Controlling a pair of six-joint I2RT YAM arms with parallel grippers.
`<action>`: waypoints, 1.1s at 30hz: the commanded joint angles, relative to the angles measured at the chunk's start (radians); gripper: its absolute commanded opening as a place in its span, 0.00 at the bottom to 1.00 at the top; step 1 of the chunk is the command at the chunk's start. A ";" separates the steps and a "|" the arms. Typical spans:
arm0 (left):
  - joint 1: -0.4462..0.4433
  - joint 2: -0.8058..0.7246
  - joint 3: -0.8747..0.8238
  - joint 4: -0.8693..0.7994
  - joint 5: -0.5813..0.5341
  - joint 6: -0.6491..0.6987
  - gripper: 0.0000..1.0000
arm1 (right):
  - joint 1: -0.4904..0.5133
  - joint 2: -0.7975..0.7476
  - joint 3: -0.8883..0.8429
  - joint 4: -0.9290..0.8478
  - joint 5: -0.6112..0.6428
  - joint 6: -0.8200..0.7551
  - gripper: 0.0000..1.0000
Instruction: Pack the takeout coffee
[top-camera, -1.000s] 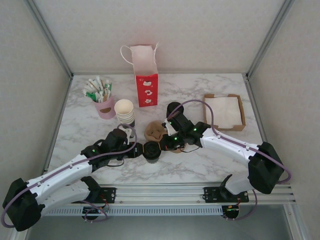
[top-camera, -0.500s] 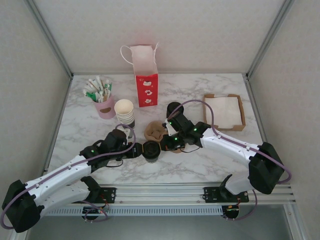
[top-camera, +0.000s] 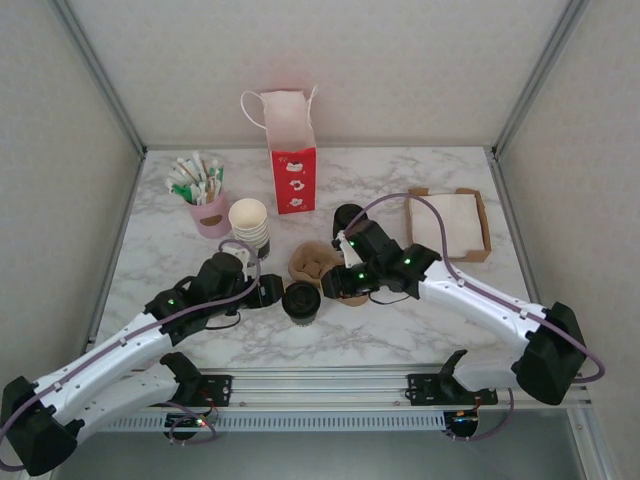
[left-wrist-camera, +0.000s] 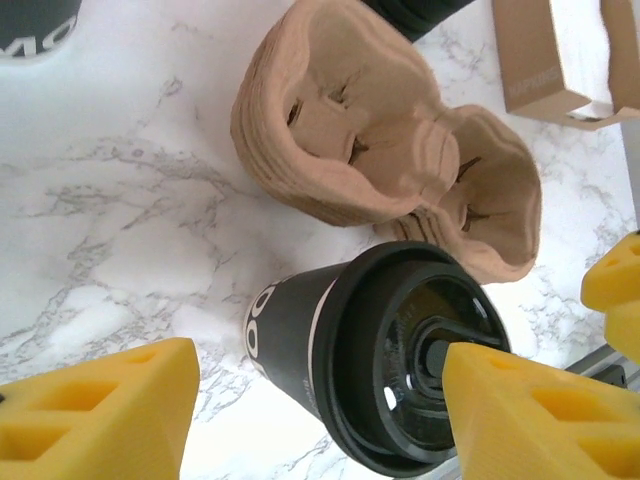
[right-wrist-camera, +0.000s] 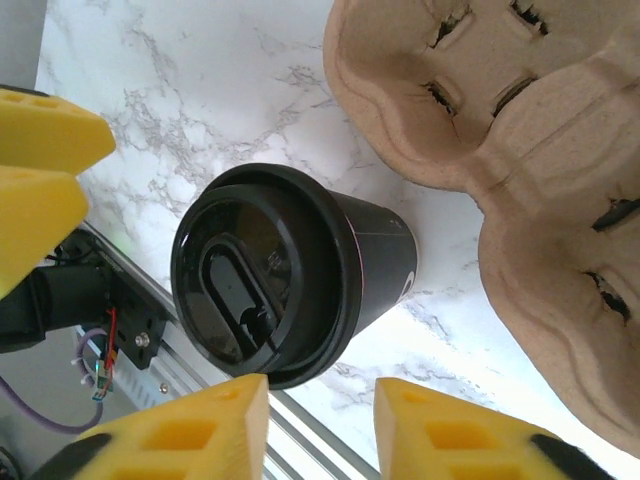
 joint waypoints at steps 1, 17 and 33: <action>0.010 -0.029 0.057 -0.043 -0.047 0.023 0.70 | 0.002 -0.054 0.038 -0.048 0.045 -0.026 0.39; 0.008 -0.168 0.322 -0.173 -0.176 0.103 1.00 | 0.002 -0.370 0.096 -0.272 0.228 -0.076 0.90; 0.008 -0.076 0.347 -0.112 -0.212 0.123 1.00 | 0.001 -0.455 0.056 -0.313 0.349 -0.121 0.99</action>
